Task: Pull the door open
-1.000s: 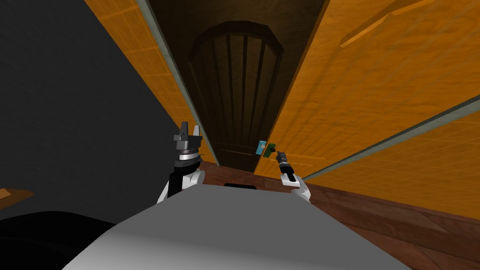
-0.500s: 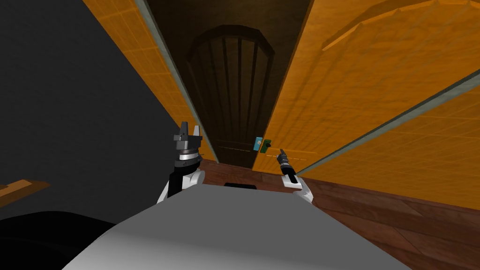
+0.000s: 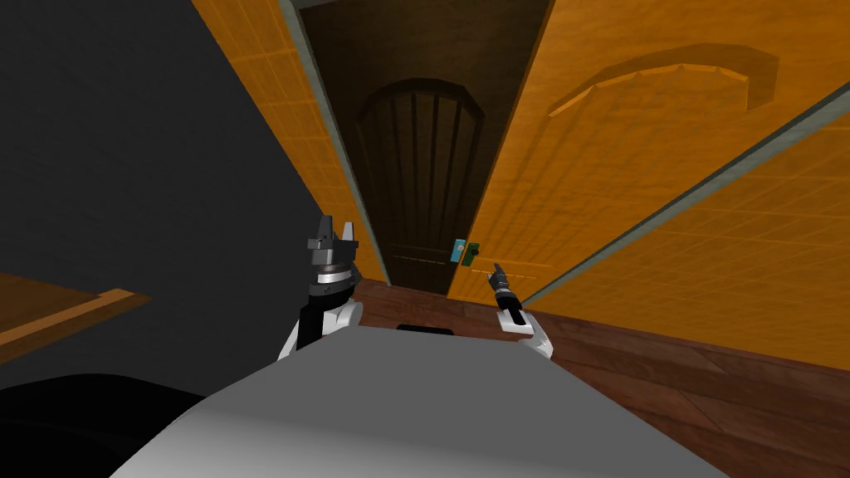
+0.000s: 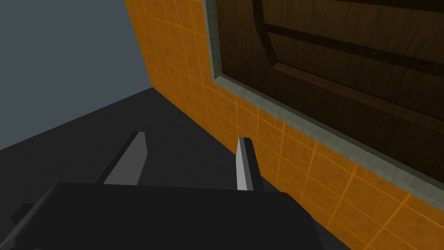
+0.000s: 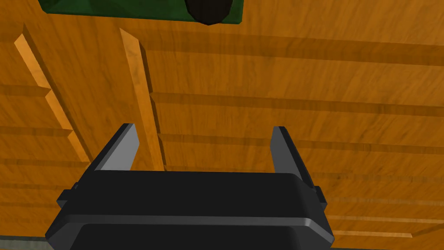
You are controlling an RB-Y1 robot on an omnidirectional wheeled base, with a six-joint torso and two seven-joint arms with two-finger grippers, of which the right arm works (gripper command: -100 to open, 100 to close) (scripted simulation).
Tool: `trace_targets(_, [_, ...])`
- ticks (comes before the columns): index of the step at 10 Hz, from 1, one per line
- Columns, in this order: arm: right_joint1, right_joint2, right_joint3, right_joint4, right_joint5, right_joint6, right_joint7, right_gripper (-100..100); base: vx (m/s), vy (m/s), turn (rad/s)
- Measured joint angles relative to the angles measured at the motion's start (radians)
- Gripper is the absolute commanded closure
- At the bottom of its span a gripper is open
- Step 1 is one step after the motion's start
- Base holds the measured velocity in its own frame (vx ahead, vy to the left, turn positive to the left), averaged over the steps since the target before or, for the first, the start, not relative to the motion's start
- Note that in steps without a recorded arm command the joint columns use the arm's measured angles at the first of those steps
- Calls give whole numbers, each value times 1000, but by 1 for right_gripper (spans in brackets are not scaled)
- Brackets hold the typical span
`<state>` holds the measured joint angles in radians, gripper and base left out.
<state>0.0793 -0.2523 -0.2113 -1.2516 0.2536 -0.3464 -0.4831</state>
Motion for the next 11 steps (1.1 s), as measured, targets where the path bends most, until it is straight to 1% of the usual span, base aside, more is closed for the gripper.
trace_targets(1, [15, -9, -18, 8, -4, 0, 4, -100, 8, -84, -130])
trace_targets(2, [15, -18, -36, 24, -7, 3, 7, -100, 127, -61, -75])
trace_targets(3, [15, -21, -51, 36, -9, 6, 12, -100, 146, -28, 8])
trace_targets(4, [14, -27, -57, 39, -12, 9, 13, -100, 175, -11, 49])
trace_targets(6, [5, -26, -54, 40, -13, 9, 13, -100, 196, 27, 103])
trace_targets(8, [-10, -7, -42, 40, -9, -1, 20, -100, 229, 101, 128])
trace_targets(9, [-30, -6, -34, 58, -9, -14, 21, -100, 123, 69, 51])
trace_targets(10, [-30, -2, -27, 42, -8, -9, 19, -100, 45, 31, 3])
trace_targets(11, [-30, -1, -26, 39, -8, -6, 19, 100, 0, 0, 0])
